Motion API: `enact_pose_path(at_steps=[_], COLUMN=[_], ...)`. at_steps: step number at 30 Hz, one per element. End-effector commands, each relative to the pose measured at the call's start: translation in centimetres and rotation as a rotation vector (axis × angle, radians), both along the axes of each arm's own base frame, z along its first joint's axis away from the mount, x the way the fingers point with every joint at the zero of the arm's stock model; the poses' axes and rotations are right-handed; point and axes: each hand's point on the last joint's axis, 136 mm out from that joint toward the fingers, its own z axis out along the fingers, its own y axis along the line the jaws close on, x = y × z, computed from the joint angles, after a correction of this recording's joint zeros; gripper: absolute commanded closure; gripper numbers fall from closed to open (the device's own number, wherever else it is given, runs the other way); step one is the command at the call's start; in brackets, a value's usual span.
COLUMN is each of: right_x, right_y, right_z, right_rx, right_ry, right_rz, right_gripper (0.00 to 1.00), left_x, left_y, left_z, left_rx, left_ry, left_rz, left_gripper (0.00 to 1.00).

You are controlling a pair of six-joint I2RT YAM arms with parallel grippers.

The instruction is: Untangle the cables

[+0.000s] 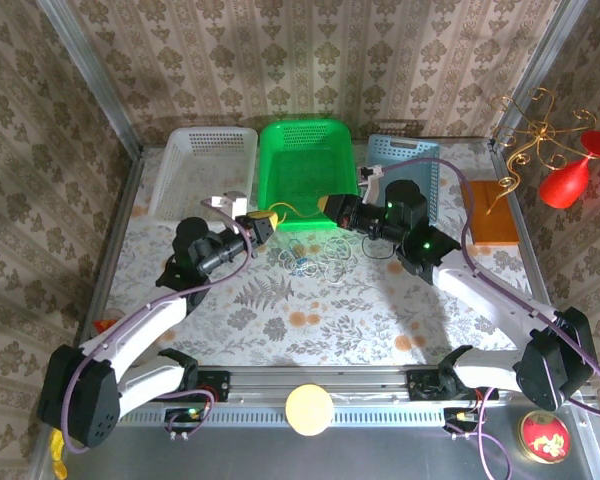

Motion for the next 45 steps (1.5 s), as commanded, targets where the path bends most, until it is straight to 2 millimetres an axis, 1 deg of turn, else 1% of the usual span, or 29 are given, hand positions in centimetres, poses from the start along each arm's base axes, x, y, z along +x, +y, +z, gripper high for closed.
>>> enact_pose_path(at_steps=[1,2,3,5,8,11,13,16,17,20,23,26,30,33,34,35,36,38,40,41,42,45], right_x=[0.7,0.8,0.9,0.9,1.0,1.0,0.9,0.9,0.8,0.6,0.3,0.0,-0.5,-0.8,-0.9,-1.1,-1.2,-1.4,-1.5,-1.6,-1.7,-1.8], right_y=[-0.9,-1.0,-1.0,-1.1,-1.5,-1.7,-1.8,-2.0,-2.0,-2.4,-3.1,-3.8,-4.5,-4.8,-4.8,-4.9,-5.0,-5.0,-5.2,-5.2,-5.3,-5.4], right_z=[-0.1,-0.4,-0.8,-1.3,-2.1,-2.8,-3.3,-4.0,-4.4,-5.3,-6.6,-7.7,-9.4,-10.1,-10.3,-10.6,-10.8,-11.2,-11.6,-11.7,-11.8,-11.9], right_rx=[-0.013,-0.016,-0.021,-0.026,-0.037,-0.046,-0.055,-0.071,-0.083,-0.131,-0.199,-0.254,-0.304,-0.319,-0.327,-0.335,-0.342,-0.353,-0.368,-0.373,-0.376,-0.388], right_ry=[-0.011,-0.005,0.003,0.013,0.027,0.043,0.052,0.07,0.075,0.085,0.098,0.113,0.141,0.155,0.161,0.165,0.169,0.176,0.182,0.182,0.182,0.179], right_rz=[-0.043,-0.047,-0.05,-0.056,-0.07,-0.078,-0.08,-0.078,-0.076,-0.077,-0.092,-0.105,-0.114,-0.114,-0.113,-0.11,-0.11,-0.104,-0.1,-0.098,-0.098,-0.098], right_gripper=[1.0,1.0,0.99,0.91,0.74,0.56,0.46,0.41,0.4,0.39,0.38,0.38,0.38,0.37,0.37,0.37,0.38,0.38,0.38,0.38,0.38,0.37], left_x=[-0.9,-1.1,-0.6,-0.6,0.1,1.2,2.3,4.0,4.7,6.9,9.6,12.5,16.3,18.6,19.2,19.7,20.1,20.7,21.0,21.0,20.9,20.3], left_y=[0.6,0.7,1.4,1.9,2.9,4.0,4.8,5.9,6.5,8.2,10.5,12.9,16.0,17.5,17.8,18.0,18.2,18.4,18.5,18.5,18.5,18.2], left_z=[2.8,3.3,3.8,4.9,6.4,7.5,7.9,7.9,8.2,8.0,6.8,4.6,1.0,-2.2,-2.9,-3.8,-4.6,-5.6,-6.2,-6.1,-5.8,-4.3], left_rx=[-0.084,-0.1,-0.117,-0.152,-0.214,-0.254,-0.255,-0.211,-0.194,-0.137,-0.055,0.013,0.064,0.13,0.148,0.17,0.191,0.223,0.251,0.261,0.267,0.267], left_ry=[-0.057,-0.061,-0.066,-0.076,-0.074,-0.057,-0.045,-0.028,-0.028,-0.012,0.021,0.078,0.167,0.239,0.249,0.264,0.28,0.298,0.315,0.314,0.313,0.287], left_rz=[-0.009,-0.013,0.01,0.019,0.049,0.093,0.124,0.18,0.204,0.278,0.384,0.485,0.588,0.646,0.65,0.654,0.657,0.654,0.651,0.648,0.644,0.627], left_gripper=[1.0,1.0,1.0,1.0,1.0,1.0,1.0,1.0,1.0,1.0,1.0,1.0,1.0,1.0,1.0,0.97,0.87,0.63,0.48,0.42,0.37,0.27])
